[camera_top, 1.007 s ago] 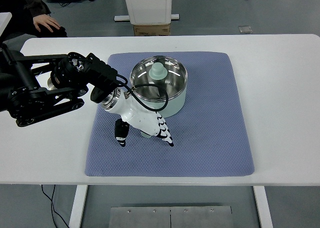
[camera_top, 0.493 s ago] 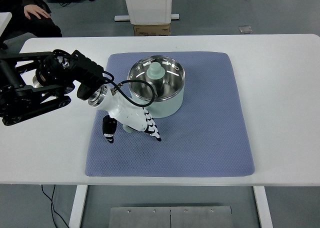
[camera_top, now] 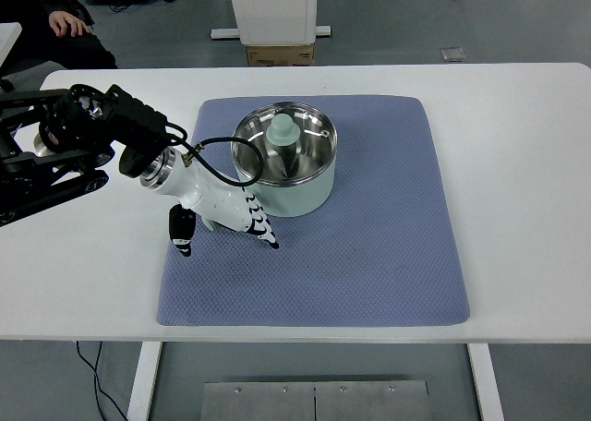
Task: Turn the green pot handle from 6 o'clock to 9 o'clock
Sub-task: 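Push the handle with the left hand, rotating the pot's handle sideways, then continue sweeping the handle with the left hand toward the left arm's side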
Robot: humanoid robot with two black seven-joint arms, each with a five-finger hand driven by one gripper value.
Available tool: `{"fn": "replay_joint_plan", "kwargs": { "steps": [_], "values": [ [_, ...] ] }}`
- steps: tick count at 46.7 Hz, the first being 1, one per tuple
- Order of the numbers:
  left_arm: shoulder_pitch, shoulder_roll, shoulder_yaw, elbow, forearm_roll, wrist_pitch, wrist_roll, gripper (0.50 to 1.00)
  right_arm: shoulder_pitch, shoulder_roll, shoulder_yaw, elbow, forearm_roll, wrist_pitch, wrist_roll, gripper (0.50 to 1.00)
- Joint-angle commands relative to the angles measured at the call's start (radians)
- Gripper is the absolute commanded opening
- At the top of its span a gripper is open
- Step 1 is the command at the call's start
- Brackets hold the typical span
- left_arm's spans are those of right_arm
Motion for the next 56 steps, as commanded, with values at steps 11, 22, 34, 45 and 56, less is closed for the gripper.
{"fn": "replay_joint_plan", "kwargs": {
  "steps": [11,22,34,45,56],
  "values": [
    [-0.001,0.036,0.001,0.0,0.008,0.0,0.0,1.0,0.0,0.0,0.0,0.0,0.0,0.0,0.0,1.0],
    [0.0,0.059,0.008,0.002,0.049,0.0,0.0,1.0,0.0,0.0,0.002,0.0,0.0,0.0,0.0,1.0],
    [0.002,0.086,0.009,0.008,0.087,0.003,0.0,1.0,0.0,0.0,0.0,0.0,0.0,0.0,0.0,1.0],
    [0.0,0.1,0.008,0.032,0.092,0.008,0.0,1.0,0.0,0.0,0.0,0.0,0.0,0.0,0.0,1.0],
    [0.007,0.097,0.008,0.101,0.097,0.021,0.0,1.0,0.0,0.0,0.0,0.0,0.0,0.0,0.0,1.0]
  ]
}}
